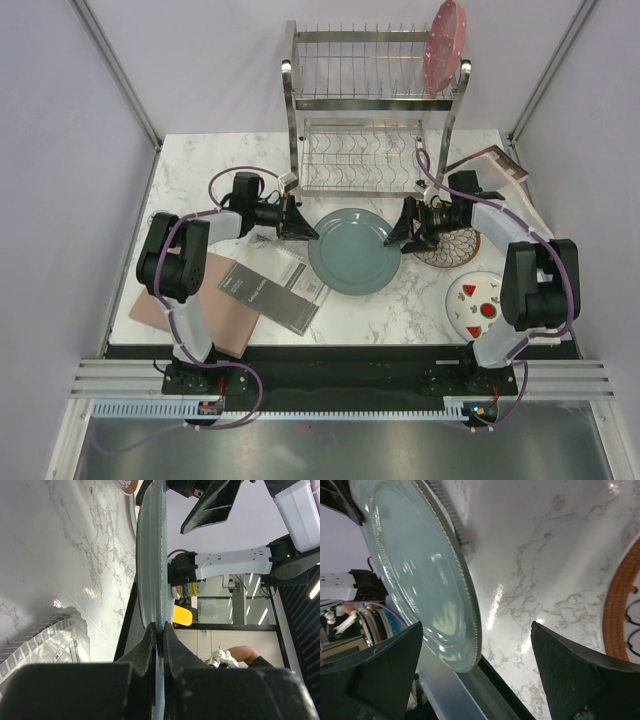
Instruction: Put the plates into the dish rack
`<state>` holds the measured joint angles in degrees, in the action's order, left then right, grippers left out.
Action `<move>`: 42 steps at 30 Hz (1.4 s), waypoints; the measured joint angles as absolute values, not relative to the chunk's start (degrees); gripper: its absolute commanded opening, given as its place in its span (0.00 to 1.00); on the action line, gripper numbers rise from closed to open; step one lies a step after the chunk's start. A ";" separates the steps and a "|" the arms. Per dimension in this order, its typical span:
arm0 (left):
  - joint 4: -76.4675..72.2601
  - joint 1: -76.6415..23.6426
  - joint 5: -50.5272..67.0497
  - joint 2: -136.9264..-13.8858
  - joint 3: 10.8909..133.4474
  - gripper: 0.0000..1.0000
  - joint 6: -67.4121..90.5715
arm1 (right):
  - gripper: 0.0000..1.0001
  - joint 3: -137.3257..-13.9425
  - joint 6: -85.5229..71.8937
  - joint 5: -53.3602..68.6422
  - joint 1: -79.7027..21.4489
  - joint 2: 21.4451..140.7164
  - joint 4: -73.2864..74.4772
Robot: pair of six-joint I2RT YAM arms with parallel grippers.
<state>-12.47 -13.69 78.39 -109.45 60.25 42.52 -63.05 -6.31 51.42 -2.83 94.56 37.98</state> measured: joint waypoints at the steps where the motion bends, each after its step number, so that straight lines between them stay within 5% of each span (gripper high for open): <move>1: -12.40 -13.69 78.41 -109.45 60.25 0.02 42.52 | 0.95 -63.02 -6.85 52.66 -2.83 95.20 37.36; 10: -12.40 -13.67 78.39 -109.45 61.10 0.02 42.52 | 0.81 -63.16 -10.46 58.63 -2.94 99.61 33.71; 16: -12.40 -13.67 78.41 -109.60 61.52 0.02 42.54 | 0.54 -63.26 -14.63 63.05 -3.66 101.34 29.56; 36: -19.55 -13.21 81.23 -115.85 63.13 0.02 45.82 | 0.37 -61.23 -18.46 64.31 -5.13 100.86 25.21; 42: -22.81 -13.21 81.62 -115.87 63.13 0.04 48.14 | 0.05 -61.23 -18.15 63.02 -5.52 100.36 25.10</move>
<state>-22.81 -13.21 81.62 -115.87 63.13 48.14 -61.23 -18.15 63.02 -5.52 100.36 25.10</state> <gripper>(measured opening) 0.065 0.182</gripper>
